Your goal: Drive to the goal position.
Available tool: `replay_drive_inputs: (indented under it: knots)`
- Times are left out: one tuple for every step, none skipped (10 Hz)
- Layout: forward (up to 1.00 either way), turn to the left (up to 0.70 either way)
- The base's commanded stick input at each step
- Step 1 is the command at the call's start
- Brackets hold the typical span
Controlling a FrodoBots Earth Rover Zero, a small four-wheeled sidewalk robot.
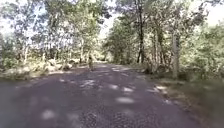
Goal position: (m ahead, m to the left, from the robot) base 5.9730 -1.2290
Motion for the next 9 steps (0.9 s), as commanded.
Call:
replay_drive_inputs:
  knots:
    - [0.45,-0.27]
    - [0.45,-0.27]
    - [0.45,-0.12]
    - [0.45,0.0]
    - [0.45,0.0]
    - [0.45,0.0]
    - [0.45,-0.18]
    - [0.45,-0.26]
    - [0.45,0.0]
